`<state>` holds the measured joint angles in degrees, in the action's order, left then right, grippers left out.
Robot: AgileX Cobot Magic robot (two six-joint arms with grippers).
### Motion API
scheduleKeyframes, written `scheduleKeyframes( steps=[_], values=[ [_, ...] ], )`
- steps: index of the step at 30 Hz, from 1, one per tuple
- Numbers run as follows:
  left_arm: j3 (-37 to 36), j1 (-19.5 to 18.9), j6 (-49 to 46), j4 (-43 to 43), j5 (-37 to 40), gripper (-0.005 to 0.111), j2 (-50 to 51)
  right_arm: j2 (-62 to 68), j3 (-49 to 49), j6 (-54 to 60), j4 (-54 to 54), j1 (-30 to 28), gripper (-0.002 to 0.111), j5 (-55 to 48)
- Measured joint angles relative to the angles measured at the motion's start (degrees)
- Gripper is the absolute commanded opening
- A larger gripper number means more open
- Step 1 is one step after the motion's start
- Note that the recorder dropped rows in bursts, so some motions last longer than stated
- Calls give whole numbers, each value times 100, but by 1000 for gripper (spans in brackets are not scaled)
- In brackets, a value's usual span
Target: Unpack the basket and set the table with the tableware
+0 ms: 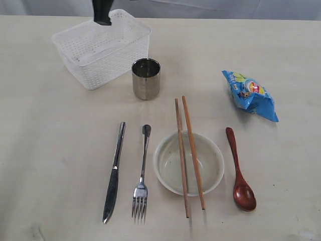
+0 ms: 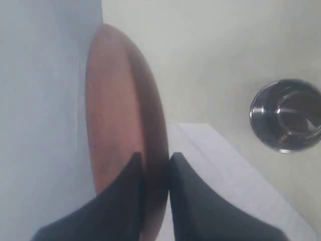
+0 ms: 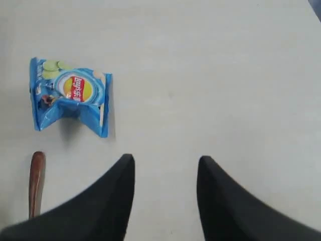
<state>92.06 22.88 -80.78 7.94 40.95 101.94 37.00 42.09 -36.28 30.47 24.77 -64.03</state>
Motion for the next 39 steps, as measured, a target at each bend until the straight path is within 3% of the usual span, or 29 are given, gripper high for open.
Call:
scheduleKeyframes(
  steps=[5,10,16,19,29,34,35,39],
  values=[
    [-34,511,-11,-161,-432,0,70,566,296,-86,23,0,40,242],
    [-34,728,-11,-234,-683,0,191,977,333,30,40,-372,40,368],
    [-34,982,-11,-257,-914,0,249,1255,333,1049,441,-1999,40,355],
    [-34,1107,-11,-257,-1065,0,270,1597,333,1532,7,-3033,36,769],
    [-34,1188,-11,-245,-1274,0,453,3208,405,3501,-4268,-4201,30,2028],
    [-34,1199,-11,-245,-1505,0,619,3737,405,5105,-7513,-4734,1,1924],
    [-34,1209,-21,-245,-1537,0,694,3852,405,5373,-8136,-4799,0,1837],
    [-38,1322,-21,-245,-1734,0,976,4312,409,6097,-9807,-4868,11,1388]
  ],
)
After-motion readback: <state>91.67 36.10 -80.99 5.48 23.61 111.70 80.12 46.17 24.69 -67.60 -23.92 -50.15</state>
